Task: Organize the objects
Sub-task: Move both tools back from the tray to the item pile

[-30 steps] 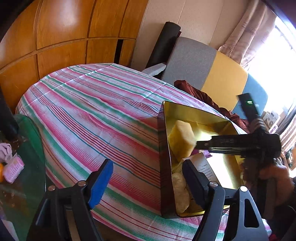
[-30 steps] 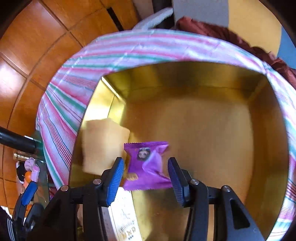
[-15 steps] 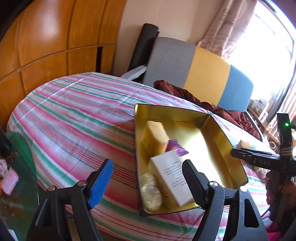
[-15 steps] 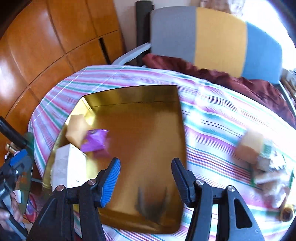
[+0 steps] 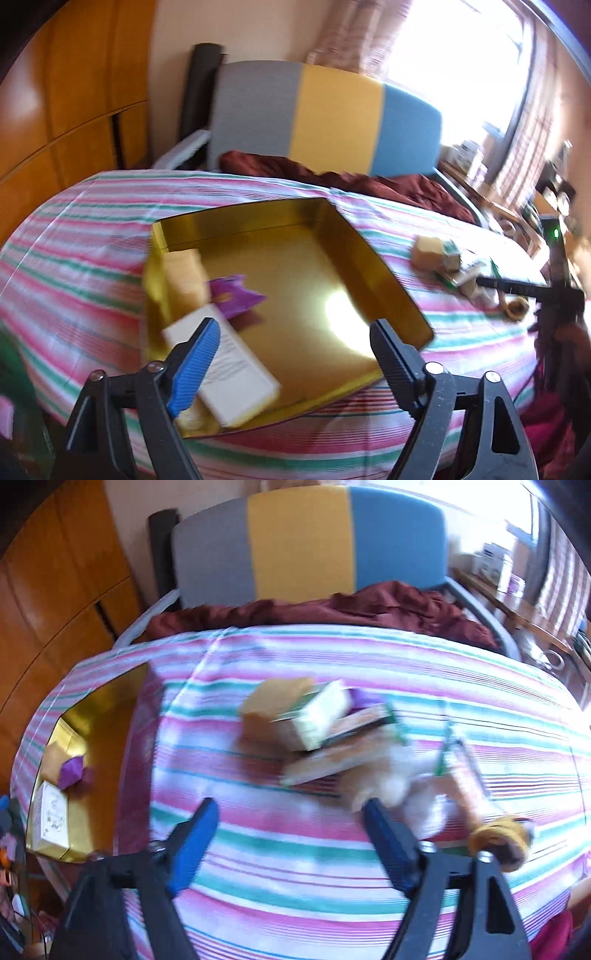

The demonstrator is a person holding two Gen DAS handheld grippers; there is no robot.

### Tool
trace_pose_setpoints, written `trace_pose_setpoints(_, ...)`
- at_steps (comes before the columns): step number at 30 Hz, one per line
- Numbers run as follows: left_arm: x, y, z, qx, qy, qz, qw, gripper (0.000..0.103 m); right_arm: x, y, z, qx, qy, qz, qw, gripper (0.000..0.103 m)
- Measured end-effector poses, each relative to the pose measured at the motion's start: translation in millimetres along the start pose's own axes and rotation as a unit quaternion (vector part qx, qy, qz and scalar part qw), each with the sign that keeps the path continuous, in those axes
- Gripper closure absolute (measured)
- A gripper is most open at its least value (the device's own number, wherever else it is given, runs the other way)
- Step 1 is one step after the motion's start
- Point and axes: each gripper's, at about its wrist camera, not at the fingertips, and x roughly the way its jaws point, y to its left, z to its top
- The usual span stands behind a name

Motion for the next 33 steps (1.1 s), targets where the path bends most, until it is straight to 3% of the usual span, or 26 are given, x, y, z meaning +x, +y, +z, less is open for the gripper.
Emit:
trace_pose_setpoints(4, 10.0, -35.2, 7.6, 0.032, 0.013, -0.029, 0.999, 0.011, -16.3, -58.2, 8.9, 0.055, -0.035, -0.04, 0.997, 0.014)
trace_pose_setpoints(8, 17.6, -73.4, 15.4, 0.066, 0.016, -0.057, 0.9961, 0.001, -29.7, -118.3, 4.4, 0.136, -0.083, -0.083, 0.984, 0.014)
trace_pose_setpoints(13, 35.6, -118.3, 25.4, 0.099, 0.028, -0.082, 0.9913, 0.0, -31.4, -173.4, -9.9, 0.273, -0.088, -0.049, 0.957, 0.014)
trace_pose_setpoints(17, 51.6, -147.1, 36.0, 0.106, 0.027, -0.099, 0.9891, 0.0, -35.4, -177.8, -10.8, 0.279, -0.086, -0.038, 0.956, 0.014)
trace_pose_setpoints(21, 75.3, -168.6, 46.1, 0.098, 0.052, -0.121, 0.9864, 0.0, -33.9, -169.6, -6.9, 0.259, -0.08, -0.023, 0.962, 0.014)
trace_pose_setpoints(27, 117.5, -198.4, 59.2, 0.092, 0.121, -0.123, 0.9806, 0.0, -36.5, -162.9, -4.3, 0.241, -0.088, -0.014, 0.966, 0.014)
trace_pose_setpoints(33, 164.3, -211.8, 75.1, 0.051, 0.185, -0.126, 0.9734, 0.001, -40.6, -165.2, -5.8, 0.246, -0.095, 0.002, 0.965, 0.014)
